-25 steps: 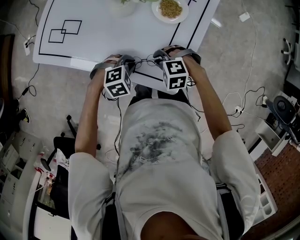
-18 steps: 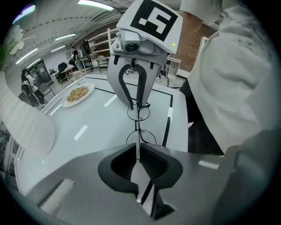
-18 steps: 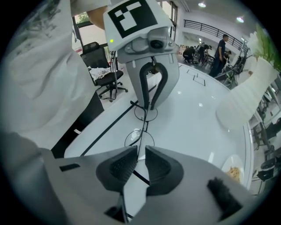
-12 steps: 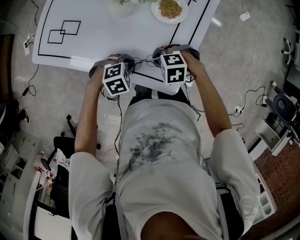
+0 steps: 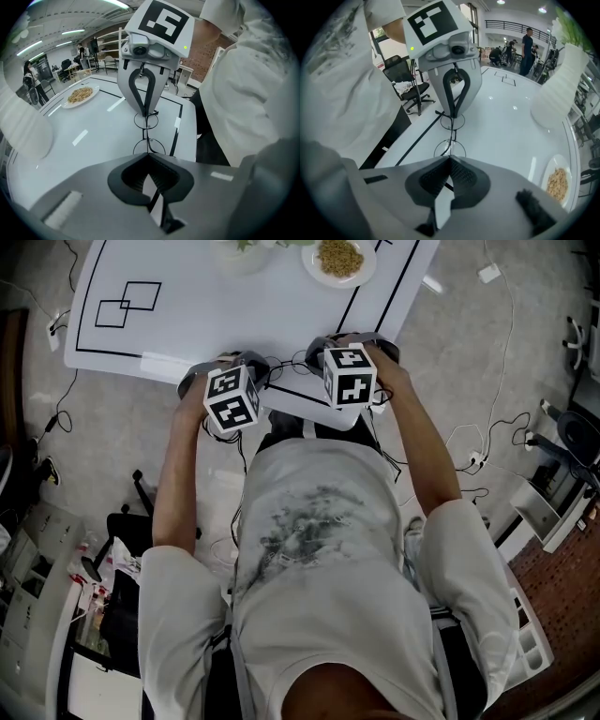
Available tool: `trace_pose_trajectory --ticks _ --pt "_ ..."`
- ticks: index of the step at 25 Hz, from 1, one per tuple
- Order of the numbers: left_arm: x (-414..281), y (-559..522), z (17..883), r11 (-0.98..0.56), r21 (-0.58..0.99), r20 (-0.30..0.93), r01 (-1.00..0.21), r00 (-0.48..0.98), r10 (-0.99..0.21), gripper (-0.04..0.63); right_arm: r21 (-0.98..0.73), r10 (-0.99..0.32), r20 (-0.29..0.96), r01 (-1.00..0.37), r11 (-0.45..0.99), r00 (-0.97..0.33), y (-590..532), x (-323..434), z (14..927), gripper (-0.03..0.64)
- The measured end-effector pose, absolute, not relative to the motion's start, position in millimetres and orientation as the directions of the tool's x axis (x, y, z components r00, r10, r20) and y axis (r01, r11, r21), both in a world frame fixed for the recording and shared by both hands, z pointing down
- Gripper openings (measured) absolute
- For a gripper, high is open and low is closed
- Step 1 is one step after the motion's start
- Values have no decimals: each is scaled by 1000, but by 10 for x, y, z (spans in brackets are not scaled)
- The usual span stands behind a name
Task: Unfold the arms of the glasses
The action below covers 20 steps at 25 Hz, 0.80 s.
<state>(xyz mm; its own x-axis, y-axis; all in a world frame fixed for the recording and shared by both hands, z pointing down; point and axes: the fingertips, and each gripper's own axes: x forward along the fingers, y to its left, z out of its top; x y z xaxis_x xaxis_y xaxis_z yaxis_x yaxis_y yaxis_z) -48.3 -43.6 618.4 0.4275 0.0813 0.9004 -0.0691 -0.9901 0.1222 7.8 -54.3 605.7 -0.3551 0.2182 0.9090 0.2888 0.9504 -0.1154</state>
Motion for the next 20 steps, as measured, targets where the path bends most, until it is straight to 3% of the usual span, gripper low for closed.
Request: trace_pose_trajectory --ticks 20 --pt "-462 -423 6134 -988 96 886 -118 463 31 5 -118 154 860 104 988 -487 -507 115 5969 15"
